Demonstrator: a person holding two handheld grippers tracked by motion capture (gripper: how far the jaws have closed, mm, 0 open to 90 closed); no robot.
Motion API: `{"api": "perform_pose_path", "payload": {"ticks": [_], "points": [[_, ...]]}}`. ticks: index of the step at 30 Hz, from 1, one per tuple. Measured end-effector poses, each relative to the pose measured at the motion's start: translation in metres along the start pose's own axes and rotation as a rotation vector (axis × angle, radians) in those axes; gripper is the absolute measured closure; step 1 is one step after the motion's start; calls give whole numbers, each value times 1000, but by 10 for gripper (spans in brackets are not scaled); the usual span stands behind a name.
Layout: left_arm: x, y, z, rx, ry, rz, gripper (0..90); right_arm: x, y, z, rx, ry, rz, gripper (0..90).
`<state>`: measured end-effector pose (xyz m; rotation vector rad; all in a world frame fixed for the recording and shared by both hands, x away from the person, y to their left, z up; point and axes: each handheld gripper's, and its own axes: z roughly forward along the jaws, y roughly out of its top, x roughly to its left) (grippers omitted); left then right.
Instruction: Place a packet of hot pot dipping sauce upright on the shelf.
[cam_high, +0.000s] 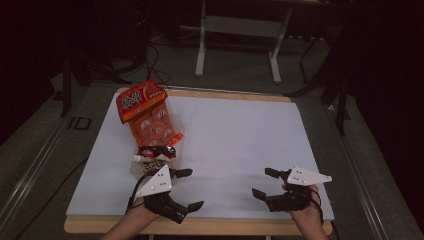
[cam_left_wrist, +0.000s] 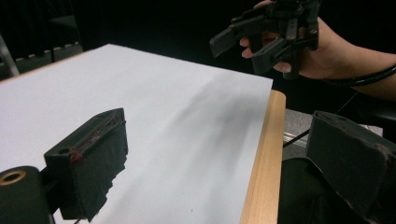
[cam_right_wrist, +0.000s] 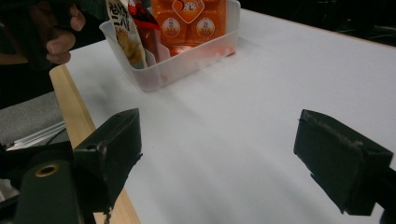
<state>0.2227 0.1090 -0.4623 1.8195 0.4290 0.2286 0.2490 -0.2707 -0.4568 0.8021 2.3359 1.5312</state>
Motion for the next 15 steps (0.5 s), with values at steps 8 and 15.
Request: {"api": "perform_pose_path", "payload": {"ticks": [8,15], "points": [[-2,-17,8,27,-4,-7,62,-3,-7,7,15,-1,6,149],[0,-29,13,42,-5,-11,62,-4,-12,9,17,-5,-4,146]]}}
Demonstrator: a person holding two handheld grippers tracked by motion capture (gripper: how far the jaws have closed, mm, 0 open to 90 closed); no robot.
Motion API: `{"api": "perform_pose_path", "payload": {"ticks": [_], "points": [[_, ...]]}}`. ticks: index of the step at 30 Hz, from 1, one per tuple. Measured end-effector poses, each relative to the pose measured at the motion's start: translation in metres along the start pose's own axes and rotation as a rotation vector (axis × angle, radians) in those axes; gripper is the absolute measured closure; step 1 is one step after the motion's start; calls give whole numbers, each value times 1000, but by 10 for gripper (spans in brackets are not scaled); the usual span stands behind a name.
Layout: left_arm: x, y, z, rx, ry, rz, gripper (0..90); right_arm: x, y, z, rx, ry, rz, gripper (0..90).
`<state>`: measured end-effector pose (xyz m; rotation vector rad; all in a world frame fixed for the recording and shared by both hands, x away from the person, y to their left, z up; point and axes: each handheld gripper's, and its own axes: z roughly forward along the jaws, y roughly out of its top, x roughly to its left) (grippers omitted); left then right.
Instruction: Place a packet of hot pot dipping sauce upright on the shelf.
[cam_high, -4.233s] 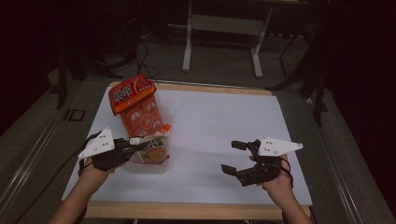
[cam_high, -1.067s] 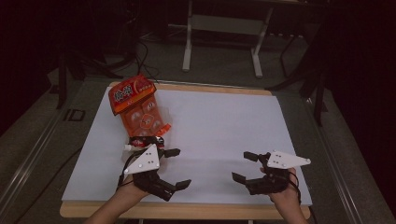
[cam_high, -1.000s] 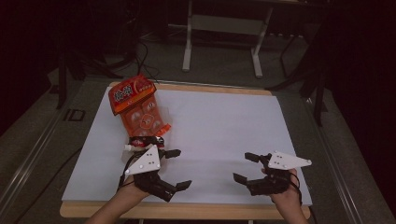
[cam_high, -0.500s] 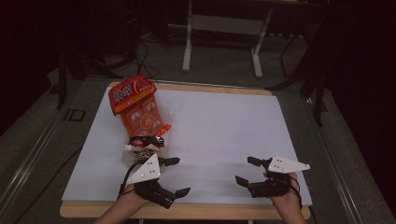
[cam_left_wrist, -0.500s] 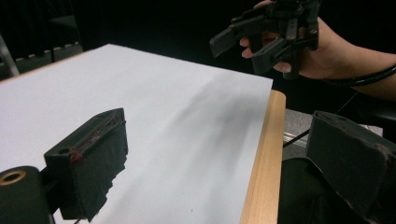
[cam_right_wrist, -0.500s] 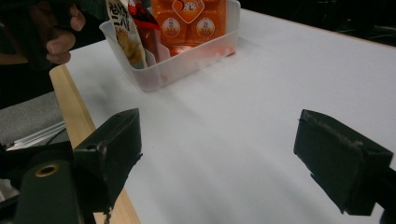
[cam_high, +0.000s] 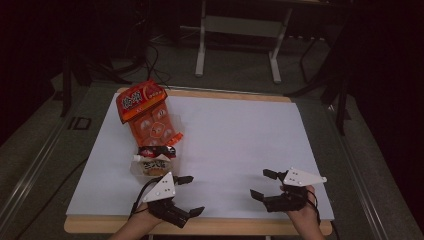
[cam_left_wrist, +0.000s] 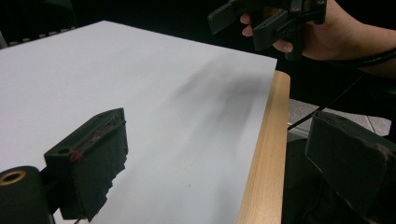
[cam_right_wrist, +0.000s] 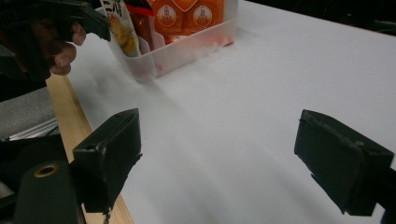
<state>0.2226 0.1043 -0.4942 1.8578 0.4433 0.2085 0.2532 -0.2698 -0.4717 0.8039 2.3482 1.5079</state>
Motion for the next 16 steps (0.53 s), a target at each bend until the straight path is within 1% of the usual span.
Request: {"api": "perform_pose_path", "payload": {"ticks": [3,5,7,9,11,14,16], "points": [[0,-4,3,13,13,9,62,-1,-3,1,7,-2,4,146],[0,-8,4,15,9,-1,62,-2,-4,2,10,-3,5,146],[0,-11,6,26,10,0,62,-2,-6,3,11,-2,5,146],[-1,-14,7,25,5,0,62,-3,-8,4,14,-2,6,146],[-2,-16,9,20,-5,-14,62,-3,-9,5,19,-3,6,146],[-3,-18,11,35,1,-2,62,-5,-10,6,21,-10,3,147],[-2,-19,12,34,-1,-9,62,-6,-11,6,18,-9,11,146]]}}
